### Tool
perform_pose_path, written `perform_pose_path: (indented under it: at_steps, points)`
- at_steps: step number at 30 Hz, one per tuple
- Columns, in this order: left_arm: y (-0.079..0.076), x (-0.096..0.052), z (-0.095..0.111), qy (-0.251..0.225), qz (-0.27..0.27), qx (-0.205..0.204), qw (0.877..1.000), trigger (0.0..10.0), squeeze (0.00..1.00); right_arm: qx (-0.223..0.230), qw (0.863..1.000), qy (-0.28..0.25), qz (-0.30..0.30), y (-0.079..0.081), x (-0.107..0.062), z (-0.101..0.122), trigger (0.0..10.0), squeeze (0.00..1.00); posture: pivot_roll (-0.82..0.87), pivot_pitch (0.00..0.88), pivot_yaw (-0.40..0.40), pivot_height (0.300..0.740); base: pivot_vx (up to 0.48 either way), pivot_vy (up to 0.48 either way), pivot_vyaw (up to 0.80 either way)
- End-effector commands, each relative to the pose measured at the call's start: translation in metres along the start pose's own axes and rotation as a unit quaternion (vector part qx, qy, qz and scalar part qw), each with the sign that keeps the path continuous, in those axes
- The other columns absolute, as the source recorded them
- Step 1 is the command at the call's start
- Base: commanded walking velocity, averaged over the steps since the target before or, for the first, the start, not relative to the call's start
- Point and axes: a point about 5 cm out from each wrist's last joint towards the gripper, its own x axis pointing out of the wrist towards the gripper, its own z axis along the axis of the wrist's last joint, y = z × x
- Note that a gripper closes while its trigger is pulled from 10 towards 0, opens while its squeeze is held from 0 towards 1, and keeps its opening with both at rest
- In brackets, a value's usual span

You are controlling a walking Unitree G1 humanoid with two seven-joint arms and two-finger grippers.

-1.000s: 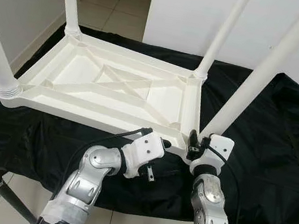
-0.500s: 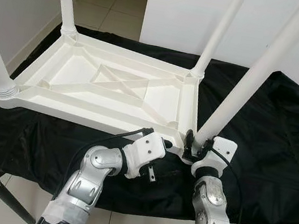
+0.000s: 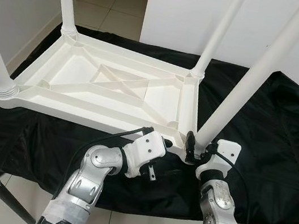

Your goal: Building children table

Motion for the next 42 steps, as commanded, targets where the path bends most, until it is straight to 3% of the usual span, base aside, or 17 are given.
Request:
perform_pose_path:
  at_steps: [1, 9, 16, 18, 20, 21, 23, 24, 34, 35, 42]
  points:
    - [0.009, 0.003, 0.002, -0.010, 0.105, -0.012, 0.994, 10.0, 0.00, 0.000, 1.000, 0.005, 0.005, -0.007, -0.001, -0.003, 10.0, 0.00, -0.03, 0.000, -0.084, 0.740, 0.000, 0.000, 0.00]
    - [0.011, 0.003, 0.002, -0.011, 0.108, -0.014, 0.994, 10.0, 0.00, -0.031, 0.996, 0.022, 0.082, -0.024, 0.008, -0.003, 10.0, 0.00, -0.02, 0.000, -0.088, 0.740, 0.000, 0.000, 0.00]
    - [0.011, 0.003, 0.002, -0.010, 0.109, -0.011, 0.994, 10.0, 0.00, -0.040, 0.990, 0.025, 0.133, -0.023, 0.017, 0.000, 10.0, 0.00, -0.02, 0.000, -0.090, 0.740, 0.000, 0.000, 0.00]
    - [0.012, 0.004, 0.003, -0.009, 0.110, -0.008, 0.994, 10.0, 0.00, -0.048, 0.980, 0.037, 0.188, -0.017, 0.024, -0.001, 9.6, 0.00, -0.01, 0.000, -0.096, 0.740, 0.000, 0.000, 0.00]
    - [0.012, 0.004, 0.003, -0.009, 0.110, -0.008, 0.994, 10.0, 0.00, -0.048, 0.980, 0.037, 0.188, -0.017, 0.024, -0.001, 9.6, 0.00, -0.01, 0.000, -0.096, 0.740, 0.000, 0.000, 0.00]
    - [0.012, 0.004, 0.004, -0.010, 0.111, -0.007, 0.994, 10.0, 0.00, -0.050, 0.976, 0.046, 0.207, -0.015, 0.026, -0.003, 4.8, 0.00, 0.00, 0.000, -0.098, 0.740, 0.000, 0.000, 0.00]
    - [0.013, 0.004, 0.004, -0.010, 0.112, -0.007, 0.994, 10.0, 0.00, -0.050, 0.974, 0.051, 0.216, -0.015, 0.027, -0.004, 4.8, 0.00, 0.00, 0.000, -0.098, 0.740, 0.000, 0.000, 0.00]
    - [0.013, 0.004, 0.005, -0.010, 0.113, -0.006, 0.993, 10.0, 0.00, -0.049, 0.972, 0.055, 0.223, -0.014, 0.026, -0.006, 0.0, 0.00, 0.00, 0.000, -0.102, 0.740, 0.000, 0.000, 0.00]
    - [0.012, 0.004, 0.005, -0.012, 0.116, -0.007, 0.993, 10.0, 0.00, -0.046, 0.967, 0.060, 0.243, -0.018, 0.024, -0.012, 0.0, 0.00, 0.00, 0.000, -0.102, 0.740, 0.000, 0.000, 0.00]
    - [0.012, 0.005, 0.005, -0.012, 0.114, -0.007, 0.993, 10.0, 0.00, -0.041, 0.969, 0.060, 0.238, -0.018, 0.023, -0.013, 10.0, 0.00, 0.00, 0.000, -0.098, 0.740, 0.000, 0.000, 0.00]
    - [0.011, 0.005, 0.002, -0.003, 0.106, 0.002, 0.994, 10.0, 0.00, -0.045, 0.975, 0.063, 0.209, -0.020, 0.022, -0.017, 10.0, 0.00, 0.00, 0.000, -0.093, 0.740, 0.000, 0.000, 0.00]
